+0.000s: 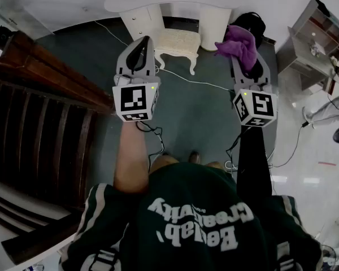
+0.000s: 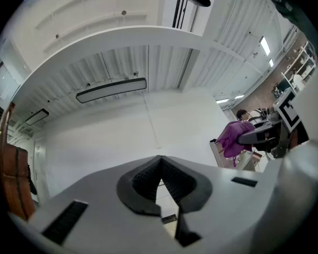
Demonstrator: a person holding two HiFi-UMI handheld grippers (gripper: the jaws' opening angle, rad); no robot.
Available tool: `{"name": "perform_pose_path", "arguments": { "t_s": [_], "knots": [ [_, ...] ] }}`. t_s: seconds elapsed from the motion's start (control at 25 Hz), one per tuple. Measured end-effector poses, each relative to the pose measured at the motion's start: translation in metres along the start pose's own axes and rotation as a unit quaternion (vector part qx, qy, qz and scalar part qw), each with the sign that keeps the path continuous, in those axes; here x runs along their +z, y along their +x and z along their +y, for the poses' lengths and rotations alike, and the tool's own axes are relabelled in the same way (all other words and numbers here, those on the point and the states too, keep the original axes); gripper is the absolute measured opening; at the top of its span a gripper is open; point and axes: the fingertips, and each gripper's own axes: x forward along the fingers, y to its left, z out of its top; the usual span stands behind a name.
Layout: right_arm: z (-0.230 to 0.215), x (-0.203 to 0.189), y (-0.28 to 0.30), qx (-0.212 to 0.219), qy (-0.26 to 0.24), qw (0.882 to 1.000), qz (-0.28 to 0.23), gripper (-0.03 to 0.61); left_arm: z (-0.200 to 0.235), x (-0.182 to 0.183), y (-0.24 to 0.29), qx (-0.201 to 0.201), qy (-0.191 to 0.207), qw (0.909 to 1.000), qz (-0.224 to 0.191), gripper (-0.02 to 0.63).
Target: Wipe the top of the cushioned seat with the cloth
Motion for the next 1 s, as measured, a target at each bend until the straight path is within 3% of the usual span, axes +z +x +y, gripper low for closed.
{"name": "perform_pose_path", "arguments": {
  "t_s": [1.0],
  "knots": [
    [0.002,-0.002,0.016,0.019,0.002,1.000,-0.011,0.193,0.014,0.001,0.008,0.006,0.016,0.9999,-0.001,0.014]
  ]
}}
